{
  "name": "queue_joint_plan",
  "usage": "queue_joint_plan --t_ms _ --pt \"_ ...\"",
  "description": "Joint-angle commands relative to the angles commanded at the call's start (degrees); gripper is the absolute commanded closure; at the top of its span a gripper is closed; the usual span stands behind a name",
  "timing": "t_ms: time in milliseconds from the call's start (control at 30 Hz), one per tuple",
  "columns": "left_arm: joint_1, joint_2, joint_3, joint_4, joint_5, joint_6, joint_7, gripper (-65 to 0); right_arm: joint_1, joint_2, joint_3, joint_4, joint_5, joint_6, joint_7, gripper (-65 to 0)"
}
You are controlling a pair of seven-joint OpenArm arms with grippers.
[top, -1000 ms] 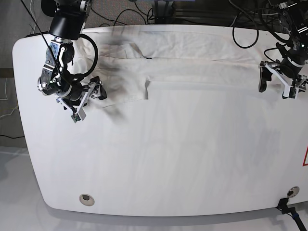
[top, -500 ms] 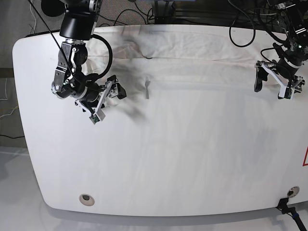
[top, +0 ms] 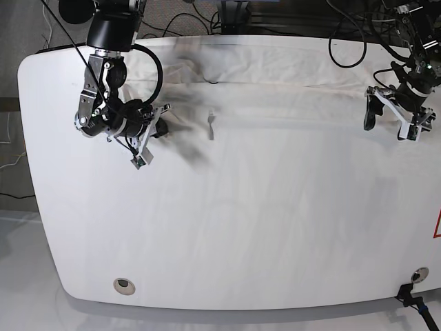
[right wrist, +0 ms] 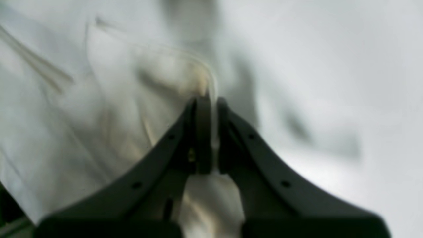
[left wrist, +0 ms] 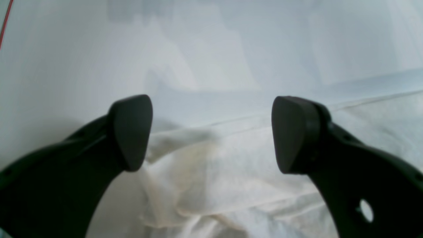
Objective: Fold the T-shirt properly
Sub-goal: 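Release the folded shirt and raise both grippers, then grasp the folded shirt's ends with both grippers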
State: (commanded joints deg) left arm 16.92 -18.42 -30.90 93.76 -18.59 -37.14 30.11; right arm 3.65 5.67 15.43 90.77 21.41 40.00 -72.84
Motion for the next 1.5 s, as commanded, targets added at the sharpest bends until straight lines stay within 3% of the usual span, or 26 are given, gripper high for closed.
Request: queue_joint_plan --t_ms 133,200,400,567,667,967,1267,1433,1500 --pt "0.00 0.00 0.00 -0.62 -0.09 0.00 -0.09 -52.6 0.18 0.97 0.09 5.54 12.75 0.00 -6.59 0.0" --pt "0.00 0.00 0.00 -0.62 -0.09 0.00 -0.09 -52.6 -0.18 0.97 0.09 7.30 17.32 0.00 -7.16 0.0" --pt "-0.88 0.09 0.79 -0.70 -0.09 0.00 -0.09 -52.6 -5.19 0.62 -0.18 12.75 23.65 0.00 -7.16 0.0" --pt "-0.88 0.09 0.79 -0.79 -0.09 0.00 -0.09 -52.6 -10.02 1.05 -0.26 13.45 32.00 0.00 -7.16 0.0" --pt "-0.88 0.09 0.79 -2.46 -0.09 0.00 -0.09 -52.6 -12.92 2.81 -0.26 14.68 35.87 0.00 -7.16 0.0" --pt "-1.49 0.09 0.79 -3.43 0.00 0.00 -0.18 -52.6 -19.25 9.05 -0.26 16.26 37.36 0.00 -7.16 0.0" --pt "-1.49 0.00 0.79 -3.43 0.00 0.00 -0.18 -52.6 -21.27 10.29 -0.35 16.26 37.10 0.00 -7.16 0.0" --pt "-1.58 -0.09 0.79 -3.43 0.00 0.00 -0.18 -52.6 -23.30 10.29 -0.35 16.18 37.10 0.00 -7.16 -33.3" --pt "-1.58 -0.09 0.79 -3.52 0.00 0.00 -0.18 -52.6 -23.30 10.29 -0.35 16.18 37.10 0.00 -7.16 -42.9"
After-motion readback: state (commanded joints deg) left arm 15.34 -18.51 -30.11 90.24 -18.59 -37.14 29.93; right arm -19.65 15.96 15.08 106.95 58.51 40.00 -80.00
